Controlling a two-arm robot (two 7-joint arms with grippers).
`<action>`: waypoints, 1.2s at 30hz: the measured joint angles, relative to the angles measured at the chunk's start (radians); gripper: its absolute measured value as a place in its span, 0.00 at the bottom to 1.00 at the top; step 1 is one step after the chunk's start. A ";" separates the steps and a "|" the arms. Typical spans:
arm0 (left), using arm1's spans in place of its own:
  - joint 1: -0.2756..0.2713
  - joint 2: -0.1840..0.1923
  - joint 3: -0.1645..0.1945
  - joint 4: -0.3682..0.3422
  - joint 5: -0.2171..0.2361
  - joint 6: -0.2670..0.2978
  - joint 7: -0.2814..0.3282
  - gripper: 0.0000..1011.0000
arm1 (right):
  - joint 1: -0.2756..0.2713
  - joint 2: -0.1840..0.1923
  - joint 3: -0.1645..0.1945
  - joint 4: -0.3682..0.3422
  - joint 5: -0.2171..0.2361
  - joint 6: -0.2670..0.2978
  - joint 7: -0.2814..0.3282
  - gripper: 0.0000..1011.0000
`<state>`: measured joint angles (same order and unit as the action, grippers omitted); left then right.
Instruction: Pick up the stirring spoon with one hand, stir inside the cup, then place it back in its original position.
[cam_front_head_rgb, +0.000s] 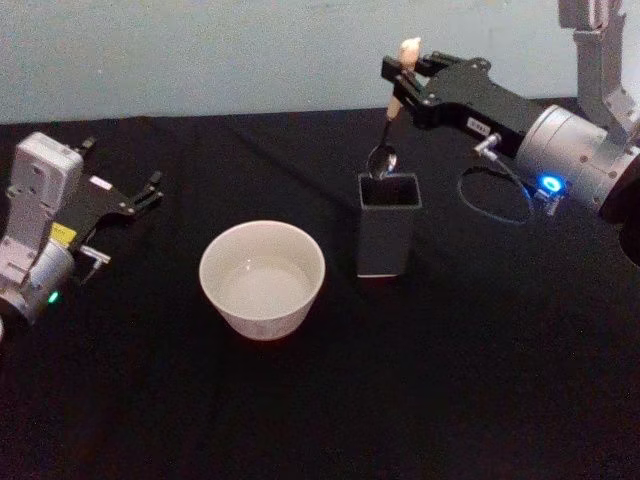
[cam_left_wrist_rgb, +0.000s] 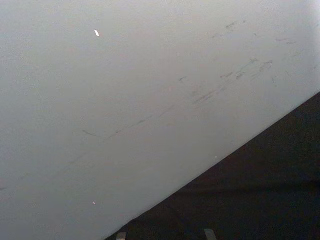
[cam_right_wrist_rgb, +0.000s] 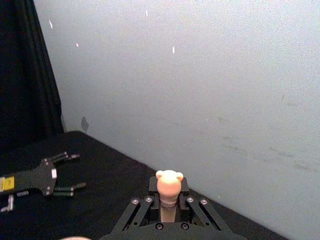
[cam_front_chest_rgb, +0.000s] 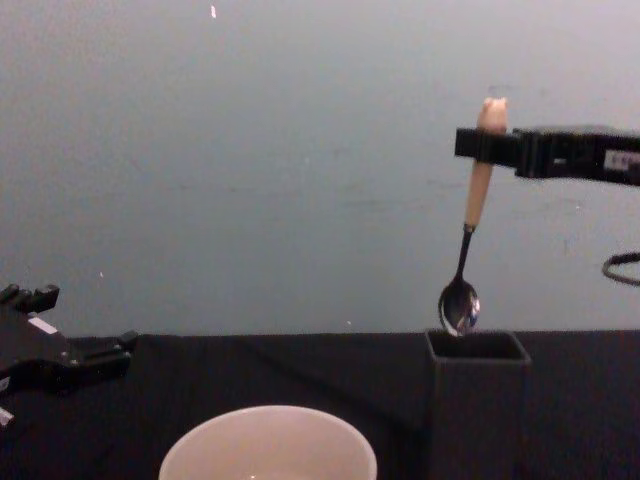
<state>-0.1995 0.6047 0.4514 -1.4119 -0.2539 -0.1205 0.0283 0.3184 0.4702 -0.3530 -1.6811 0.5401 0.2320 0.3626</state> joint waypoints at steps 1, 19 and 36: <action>0.000 0.000 0.000 0.000 0.000 0.000 0.000 0.99 | 0.000 0.000 0.001 -0.003 0.002 -0.002 -0.001 0.21; 0.000 0.000 0.000 0.000 0.000 0.000 0.000 0.99 | 0.034 -0.027 -0.038 0.009 -0.015 -0.050 -0.014 0.21; 0.000 0.000 0.000 0.000 0.000 0.000 0.000 0.99 | 0.068 -0.092 -0.155 0.049 -0.084 -0.074 0.050 0.21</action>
<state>-0.1995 0.6047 0.4514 -1.4120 -0.2539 -0.1205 0.0283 0.3861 0.3781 -0.5083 -1.6324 0.4566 0.1580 0.4131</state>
